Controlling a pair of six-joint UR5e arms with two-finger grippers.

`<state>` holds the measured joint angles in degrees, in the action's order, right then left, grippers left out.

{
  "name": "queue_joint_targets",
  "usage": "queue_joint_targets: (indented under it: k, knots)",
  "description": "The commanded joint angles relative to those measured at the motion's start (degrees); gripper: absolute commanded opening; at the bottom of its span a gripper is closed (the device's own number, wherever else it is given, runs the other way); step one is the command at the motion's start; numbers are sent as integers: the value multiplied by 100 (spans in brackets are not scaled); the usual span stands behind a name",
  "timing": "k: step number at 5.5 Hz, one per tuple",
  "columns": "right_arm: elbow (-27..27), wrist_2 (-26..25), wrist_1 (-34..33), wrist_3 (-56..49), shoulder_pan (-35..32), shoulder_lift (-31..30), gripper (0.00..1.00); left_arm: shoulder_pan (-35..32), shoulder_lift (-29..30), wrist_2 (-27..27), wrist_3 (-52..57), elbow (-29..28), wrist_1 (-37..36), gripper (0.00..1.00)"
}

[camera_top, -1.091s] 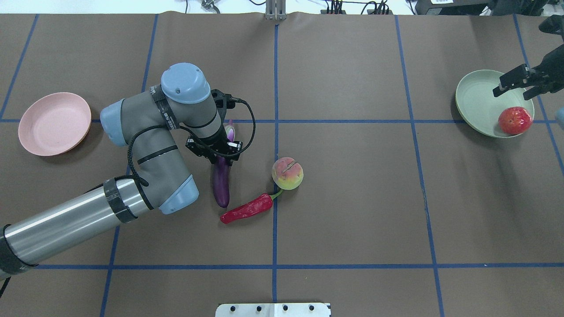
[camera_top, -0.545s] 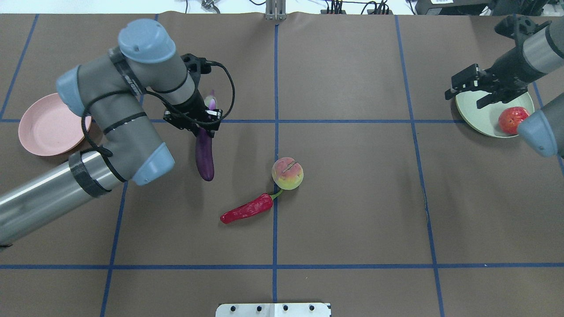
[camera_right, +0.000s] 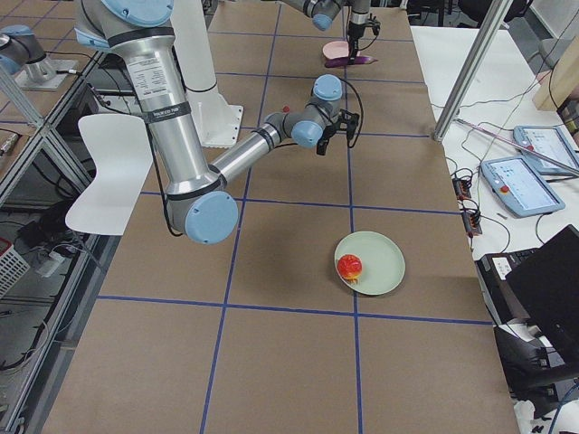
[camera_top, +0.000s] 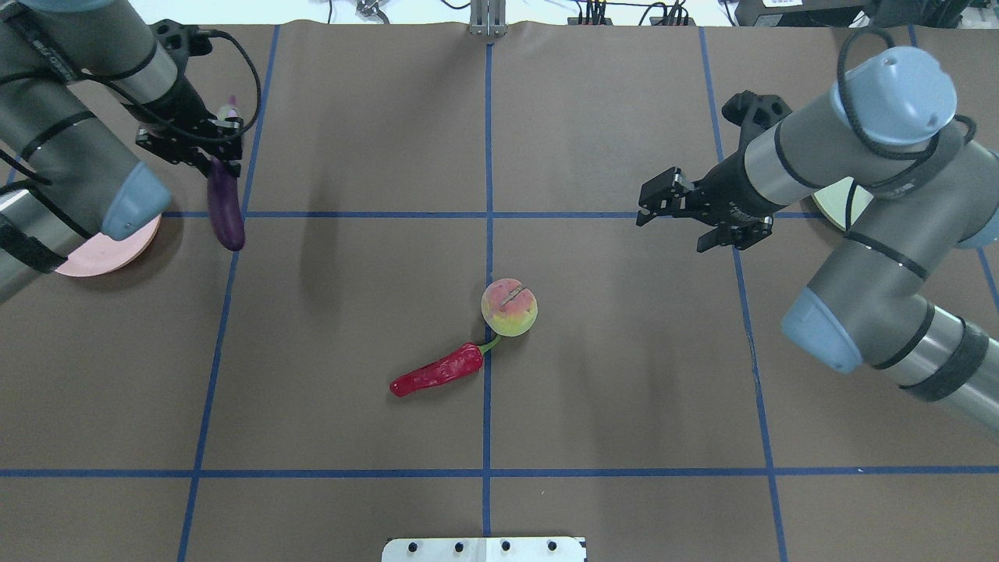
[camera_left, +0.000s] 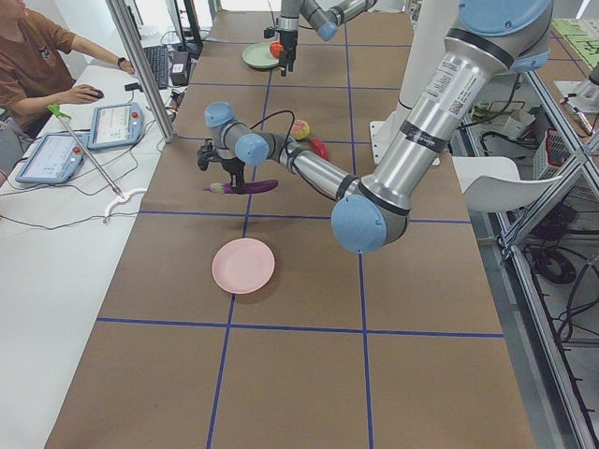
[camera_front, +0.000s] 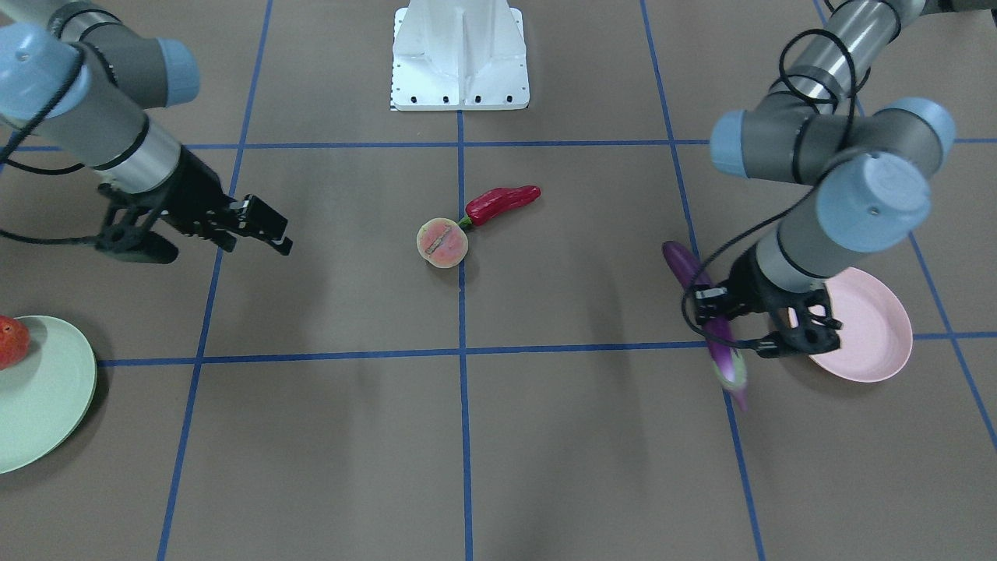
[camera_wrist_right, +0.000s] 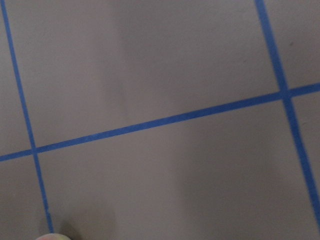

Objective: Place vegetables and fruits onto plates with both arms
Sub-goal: 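Carry the eggplant onto the pink plate while the right gripper moves toward the peach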

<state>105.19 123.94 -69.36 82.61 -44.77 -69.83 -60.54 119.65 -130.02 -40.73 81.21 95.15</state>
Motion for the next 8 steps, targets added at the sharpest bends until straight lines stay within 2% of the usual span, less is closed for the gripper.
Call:
queue_joint_targets:
  k: [1, 3, 4, 5, 6, 7, 8]
  knots:
    - [55, -274, -16, 282, 301, 84, 100, -580, -91, 133, 1186, -1075, 291, 0]
    - [54, -439, -16, 282, 450, 93, 100, -731, -109, 309, 1595, -1510, 338, 0]
    - [29, -519, -16, 369, 590, 93, 100, -748, -466, 345, 1508, -1442, 756, 99]
    - [37, -607, -16, 378, 653, 93, 100, -757, -844, 302, 1316, -1363, 1682, 100]
    - [37, -625, -16, 422, 705, 110, 100, -757, -865, 136, 1305, -1127, 1630, 100]
    - [20, -834, -16, 518, 889, 136, 100, -975, -847, -475, 1305, -907, 1465, 100]
    - [11, -1315, -25, 789, 1308, 163, 100, -1029, -856, -681, 1270, -226, 732, 100]
